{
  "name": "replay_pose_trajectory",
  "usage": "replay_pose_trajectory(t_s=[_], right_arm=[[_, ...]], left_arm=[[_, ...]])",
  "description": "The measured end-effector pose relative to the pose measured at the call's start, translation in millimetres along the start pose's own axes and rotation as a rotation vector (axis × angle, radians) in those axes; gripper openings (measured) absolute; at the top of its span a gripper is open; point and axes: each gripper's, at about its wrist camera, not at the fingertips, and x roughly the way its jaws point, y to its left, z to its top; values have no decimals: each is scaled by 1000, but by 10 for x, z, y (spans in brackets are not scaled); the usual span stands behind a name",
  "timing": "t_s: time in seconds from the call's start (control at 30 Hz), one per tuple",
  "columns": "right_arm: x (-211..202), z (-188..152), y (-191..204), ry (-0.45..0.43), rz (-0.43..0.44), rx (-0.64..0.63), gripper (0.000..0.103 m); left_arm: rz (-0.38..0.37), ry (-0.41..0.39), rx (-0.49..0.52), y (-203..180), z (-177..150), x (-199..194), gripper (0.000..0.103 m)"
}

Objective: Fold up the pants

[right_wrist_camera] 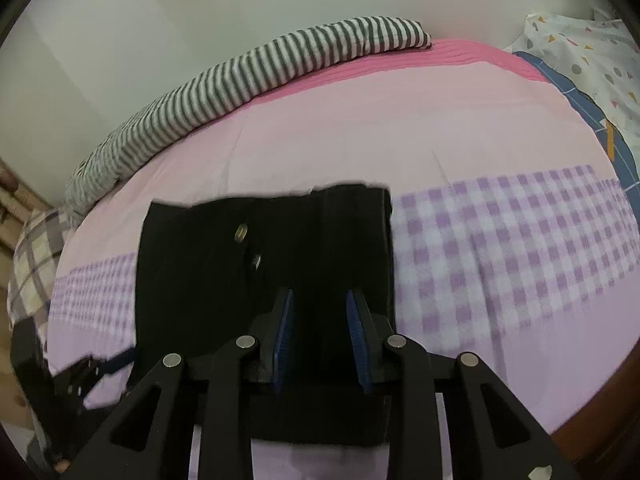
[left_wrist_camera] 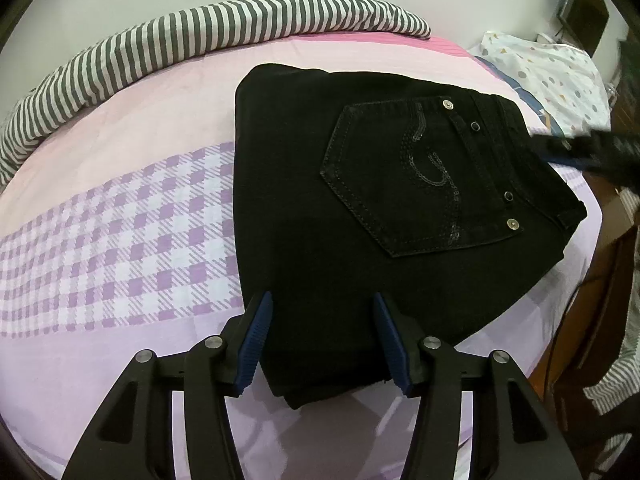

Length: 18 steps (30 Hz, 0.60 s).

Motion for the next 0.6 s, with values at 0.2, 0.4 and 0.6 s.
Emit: replay_pose_trajectory(t_s=[0.2,0.4,0.6], right_arm=[[-154,-315,-2,20,-11,-27,27],[-213,-443,-14,22,-4,-34,27],[-207,-372,-136,34,101,24,37]], left_arm=[[4,-6,-11,-3,-33,-46,56],[-16,-9,-20,27,-58,-94,57],[-129,7,-108,255,-14,-170,57]])
